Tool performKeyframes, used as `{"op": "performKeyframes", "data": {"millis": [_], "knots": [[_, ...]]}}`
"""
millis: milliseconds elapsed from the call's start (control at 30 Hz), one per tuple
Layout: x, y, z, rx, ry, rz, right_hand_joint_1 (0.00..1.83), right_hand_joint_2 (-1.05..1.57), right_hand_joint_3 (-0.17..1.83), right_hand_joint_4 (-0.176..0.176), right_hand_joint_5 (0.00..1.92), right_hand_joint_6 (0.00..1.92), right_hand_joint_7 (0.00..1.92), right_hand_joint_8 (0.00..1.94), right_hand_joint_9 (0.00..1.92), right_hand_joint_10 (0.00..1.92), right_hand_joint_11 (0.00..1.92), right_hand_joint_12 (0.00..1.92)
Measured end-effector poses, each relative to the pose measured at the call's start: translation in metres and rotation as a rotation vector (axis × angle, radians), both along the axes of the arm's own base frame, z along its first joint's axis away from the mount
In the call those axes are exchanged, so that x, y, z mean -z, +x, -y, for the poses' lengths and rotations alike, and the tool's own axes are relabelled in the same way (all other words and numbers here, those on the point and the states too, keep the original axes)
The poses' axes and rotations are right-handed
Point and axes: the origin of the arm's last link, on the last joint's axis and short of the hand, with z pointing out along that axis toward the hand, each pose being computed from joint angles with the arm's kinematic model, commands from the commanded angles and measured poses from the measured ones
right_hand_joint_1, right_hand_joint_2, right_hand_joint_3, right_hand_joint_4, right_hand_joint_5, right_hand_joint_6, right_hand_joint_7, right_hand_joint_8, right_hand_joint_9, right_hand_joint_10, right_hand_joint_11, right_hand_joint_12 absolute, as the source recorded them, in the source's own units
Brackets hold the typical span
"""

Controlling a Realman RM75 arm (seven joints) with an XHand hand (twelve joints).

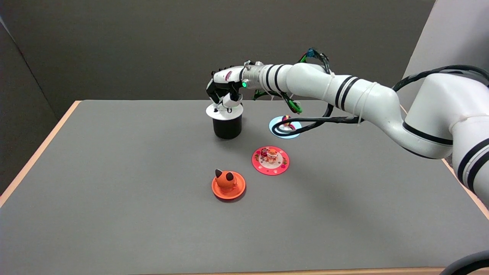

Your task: Place the white cup lid onto the cup.

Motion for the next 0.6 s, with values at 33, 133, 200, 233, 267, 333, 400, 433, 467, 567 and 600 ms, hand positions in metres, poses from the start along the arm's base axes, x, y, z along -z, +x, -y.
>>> {"op": "performKeyframes", "data": {"millis": [33, 133, 200, 233, 267, 333, 400, 433, 467, 567, 600], "knots": [[-0.0002, -0.0002, 0.0, 0.0, 0.0, 0.0, 1.04, 1.28, 0.22, 0.024, 0.58, 1.62, 0.49, 1.77, 0.55, 1.24, 0.55, 0.84], [-0.001, -0.001, -0.0002, 0.002, -0.002, 0.001, 1.04, 1.28, 0.22, 0.024, 0.58, 1.63, 0.49, 1.77, 0.54, 1.24, 0.55, 0.84], [-0.0013, -0.0012, -0.0003, 0.002, -0.003, 0.001, 1.04, 1.28, 0.22, 0.023, 0.58, 1.63, 0.48, 1.78, 0.54, 1.25, 0.55, 0.84], [-0.0015, -0.0015, -0.0004, 0.002, -0.003, 0.001, 1.04, 1.28, 0.22, 0.023, 0.58, 1.63, 0.48, 1.78, 0.54, 1.25, 0.55, 0.84], [-0.0018, -0.0017, -0.0004, 0.003, -0.004, 0.002, 1.04, 1.28, 0.22, 0.024, 0.58, 1.63, 0.48, 1.78, 0.54, 1.24, 0.55, 0.84], [-0.0023, -0.002, -0.0005, 0.003, -0.004, 0.002, 1.04, 1.28, 0.22, 0.025, 0.58, 1.63, 0.49, 1.77, 0.54, 1.24, 0.55, 0.84], [-0.0028, -0.0019, -0.0004, 0.001, -0.006, 0.002, 1.04, 1.28, 0.22, 0.026, 0.58, 1.63, 0.49, 1.77, 0.54, 1.24, 0.54, 0.84], [-0.003, -0.0017, -0.0003, -0.001, -0.007, 0.003, 1.04, 1.28, 0.21, 0.027, 0.57, 1.63, 0.49, 1.77, 0.54, 1.24, 0.54, 0.84], [-0.0032, -0.0016, -0.0002, -0.002, -0.008, 0.003, 1.03, 1.28, 0.22, 0.027, 0.57, 1.64, 0.49, 1.77, 0.53, 1.25, 0.54, 0.84], [-0.0038, -0.0017, -0.0001, -0.004, -0.01, 0.003, 1.03, 1.3, 0.19, 0.028, 0.55, 1.66, 0.48, 1.78, 0.53, 1.24, 0.53, 0.85], [-0.004, -0.0015, 0.0001, -0.006, -0.011, 0.003, 1.03, 1.3, 0.19, 0.028, 0.55, 1.66, 0.48, 1.78, 0.53, 1.25, 0.52, 0.85]]}}
